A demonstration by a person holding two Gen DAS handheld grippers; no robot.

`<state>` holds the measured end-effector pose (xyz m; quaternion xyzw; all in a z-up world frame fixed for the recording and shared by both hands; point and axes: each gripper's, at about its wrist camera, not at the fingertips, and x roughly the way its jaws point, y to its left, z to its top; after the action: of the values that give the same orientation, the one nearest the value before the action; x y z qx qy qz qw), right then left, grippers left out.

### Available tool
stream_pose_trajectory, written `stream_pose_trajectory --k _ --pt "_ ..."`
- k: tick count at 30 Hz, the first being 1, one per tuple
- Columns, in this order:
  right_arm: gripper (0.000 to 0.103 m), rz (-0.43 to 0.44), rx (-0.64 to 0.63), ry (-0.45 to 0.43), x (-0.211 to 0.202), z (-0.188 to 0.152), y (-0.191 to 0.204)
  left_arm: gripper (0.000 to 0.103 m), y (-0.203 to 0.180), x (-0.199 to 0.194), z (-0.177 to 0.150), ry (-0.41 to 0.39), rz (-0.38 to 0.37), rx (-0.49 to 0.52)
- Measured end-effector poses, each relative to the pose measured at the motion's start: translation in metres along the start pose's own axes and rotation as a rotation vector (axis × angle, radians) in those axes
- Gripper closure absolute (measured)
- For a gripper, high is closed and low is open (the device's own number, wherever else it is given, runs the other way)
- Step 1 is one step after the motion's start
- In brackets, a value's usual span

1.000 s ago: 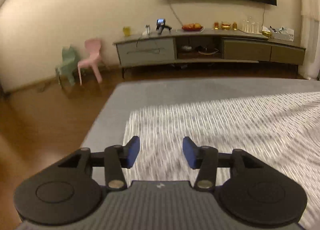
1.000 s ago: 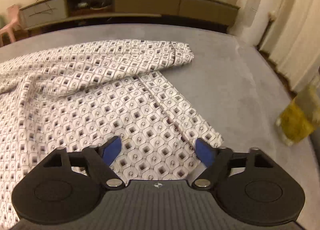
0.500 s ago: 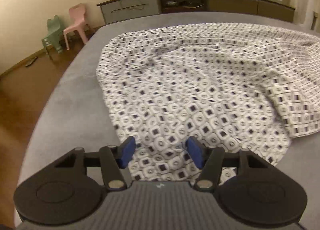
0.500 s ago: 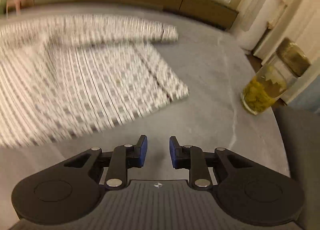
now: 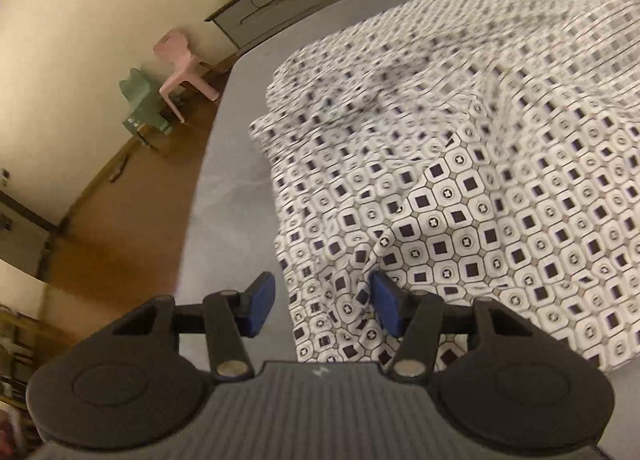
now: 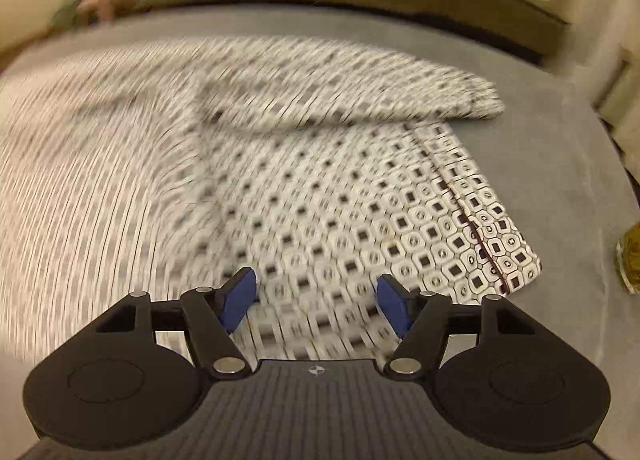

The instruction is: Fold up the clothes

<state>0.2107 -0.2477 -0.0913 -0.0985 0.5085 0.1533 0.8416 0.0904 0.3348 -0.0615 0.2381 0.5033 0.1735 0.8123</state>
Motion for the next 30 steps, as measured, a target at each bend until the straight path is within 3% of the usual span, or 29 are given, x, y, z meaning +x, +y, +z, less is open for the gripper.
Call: stream_pose_trajectory --k 2,3,7,9,12,14,16,18,20,22,24,25,26,27,28,29,30 --pt "0.035 0.033 -0.064 0.06 -0.013 -0.023 0.005 0.052 0.009 0.013 0.008 0.029 0.056 0.008" --pt "0.034 0.051 -0.088 0.091 -0.018 -0.033 0.008 0.054 0.008 0.01 0.014 0.017 0.048 0.002" --pt "0.034 0.071 -0.127 0.087 -0.043 -0.054 0.01 0.057 -0.013 -0.03 0.038 -0.114 -0.093 -0.054" --pt "0.029 0.049 -0.006 -0.019 -0.053 -0.044 -0.012 0.056 -0.024 -0.05 0.05 -0.179 -0.163 -0.081" --pt "0.026 -0.008 0.28 -0.192 -0.049 -0.016 -0.064 0.056 -0.04 -0.08 0.068 -0.277 -0.269 -0.123" --pt "0.025 0.015 0.481 -0.249 -0.026 -0.003 -0.096 0.056 -0.051 -0.101 0.08 -0.342 -0.34 -0.151" --pt "0.025 0.049 0.681 -0.3 0.0 0.008 -0.126 0.054 -0.082 -0.116 0.095 -0.39 -0.411 -0.11" --pt "0.027 0.036 0.752 -0.317 0.028 0.023 -0.137 0.054 -0.116 -0.128 0.109 -0.421 -0.469 -0.052" --pt "0.04 -0.01 0.752 -0.302 0.053 0.041 -0.14 0.054 -0.141 -0.134 0.122 -0.454 -0.522 -0.013" --pt "0.069 -0.071 0.667 -0.292 0.068 0.067 -0.136 0.053 -0.161 -0.138 0.134 -0.487 -0.578 0.014" --pt "0.083 -0.056 0.565 -0.34 0.062 0.097 -0.119 0.053 -0.171 -0.136 0.144 -0.503 -0.618 0.018" --pt "0.083 -0.043 0.515 -0.372 0.057 0.112 -0.11 0.053 -0.175 -0.133 0.149 -0.503 -0.637 0.022" --pt "0.083 0.035 0.463 -0.418 0.049 0.123 -0.098 0.053 -0.179 -0.127 0.152 -0.499 -0.647 0.023" --pt "0.083 0.147 0.409 -0.471 0.038 0.132 -0.085 0.053 -0.183 -0.119 0.155 -0.492 -0.649 0.022" --pt "0.072 0.259 0.353 -0.522 0.028 0.141 -0.071 0.053 -0.185 -0.11 0.156 -0.478 -0.65 0.019" --pt "0.059 0.29 0.335 -0.547 0.024 0.146 -0.064 0.054 -0.185 -0.1 0.155 -0.46 -0.651 0.015" --pt "0.027 0.28 0.336 -0.559 0.022 0.148 -0.06 0.054 -0.186 -0.09 0.155 -0.442 -0.652 0.012"
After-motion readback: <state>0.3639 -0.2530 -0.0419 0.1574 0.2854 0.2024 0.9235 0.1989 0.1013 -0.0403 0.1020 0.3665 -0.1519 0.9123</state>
